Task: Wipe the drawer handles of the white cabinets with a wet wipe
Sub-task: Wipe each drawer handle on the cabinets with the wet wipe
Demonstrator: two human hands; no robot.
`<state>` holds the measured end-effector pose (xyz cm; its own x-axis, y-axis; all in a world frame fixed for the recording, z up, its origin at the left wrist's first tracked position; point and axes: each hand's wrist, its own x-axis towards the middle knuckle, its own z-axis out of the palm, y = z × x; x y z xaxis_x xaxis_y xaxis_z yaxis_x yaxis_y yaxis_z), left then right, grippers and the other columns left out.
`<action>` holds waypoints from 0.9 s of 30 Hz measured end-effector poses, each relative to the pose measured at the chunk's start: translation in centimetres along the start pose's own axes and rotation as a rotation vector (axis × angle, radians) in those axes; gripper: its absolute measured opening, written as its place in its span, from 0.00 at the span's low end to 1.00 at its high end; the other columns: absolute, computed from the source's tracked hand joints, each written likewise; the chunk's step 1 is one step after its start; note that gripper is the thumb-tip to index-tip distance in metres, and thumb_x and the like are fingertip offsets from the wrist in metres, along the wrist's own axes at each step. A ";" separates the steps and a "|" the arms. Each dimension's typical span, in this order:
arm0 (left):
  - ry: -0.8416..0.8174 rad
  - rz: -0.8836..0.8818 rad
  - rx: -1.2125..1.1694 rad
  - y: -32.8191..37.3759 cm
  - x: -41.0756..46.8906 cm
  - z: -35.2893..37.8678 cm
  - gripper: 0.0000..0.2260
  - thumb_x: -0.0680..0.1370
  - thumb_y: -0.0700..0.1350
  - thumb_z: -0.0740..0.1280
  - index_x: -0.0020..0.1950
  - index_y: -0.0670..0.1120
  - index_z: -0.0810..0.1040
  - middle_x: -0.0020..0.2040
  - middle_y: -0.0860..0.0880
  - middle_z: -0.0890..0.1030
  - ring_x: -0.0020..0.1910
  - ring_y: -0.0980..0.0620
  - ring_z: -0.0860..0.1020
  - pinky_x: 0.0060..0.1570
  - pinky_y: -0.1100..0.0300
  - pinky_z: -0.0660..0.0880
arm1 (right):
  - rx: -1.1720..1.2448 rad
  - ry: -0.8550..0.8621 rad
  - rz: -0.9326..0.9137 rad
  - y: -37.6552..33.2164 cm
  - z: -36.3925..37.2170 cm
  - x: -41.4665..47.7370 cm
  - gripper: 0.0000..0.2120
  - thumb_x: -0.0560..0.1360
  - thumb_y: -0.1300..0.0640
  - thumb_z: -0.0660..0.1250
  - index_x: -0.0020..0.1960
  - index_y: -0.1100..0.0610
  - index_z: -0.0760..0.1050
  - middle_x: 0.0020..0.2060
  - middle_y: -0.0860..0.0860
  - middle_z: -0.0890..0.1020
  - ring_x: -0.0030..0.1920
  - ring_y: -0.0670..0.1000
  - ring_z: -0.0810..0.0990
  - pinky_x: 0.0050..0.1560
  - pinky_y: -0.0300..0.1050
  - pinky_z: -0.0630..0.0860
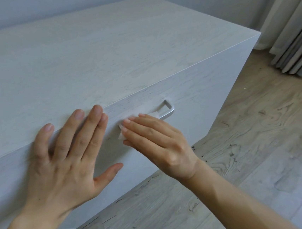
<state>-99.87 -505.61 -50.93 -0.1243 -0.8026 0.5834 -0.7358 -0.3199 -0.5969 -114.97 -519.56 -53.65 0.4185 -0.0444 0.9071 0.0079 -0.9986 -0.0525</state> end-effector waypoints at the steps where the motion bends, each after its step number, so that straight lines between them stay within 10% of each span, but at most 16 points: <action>1: 0.000 0.001 -0.005 0.0 0.0 0.0 0.36 0.78 0.64 0.51 0.77 0.39 0.58 0.78 0.46 0.54 0.77 0.48 0.50 0.74 0.48 0.42 | 0.014 -0.007 -0.004 0.0 0.1 0.0 0.10 0.69 0.66 0.75 0.50 0.67 0.82 0.50 0.59 0.83 0.53 0.55 0.82 0.54 0.52 0.78; 27: -0.007 -0.001 0.074 0.1 0.0 0.0 0.38 0.78 0.65 0.51 0.77 0.40 0.56 0.79 0.46 0.50 0.77 0.48 0.47 0.74 0.48 0.42 | 0.041 0.070 0.116 0.9 -0.3 0.2 0.08 0.70 0.59 0.76 0.42 0.65 0.82 0.43 0.56 0.85 0.47 0.53 0.84 0.52 0.50 0.79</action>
<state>-99.95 -505.71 -51.00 -0.1191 -0.8056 0.5804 -0.6846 -0.3567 -0.6356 -115.12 -520.44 -53.37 0.3544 -0.1623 0.9209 0.0006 -0.9848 -0.1738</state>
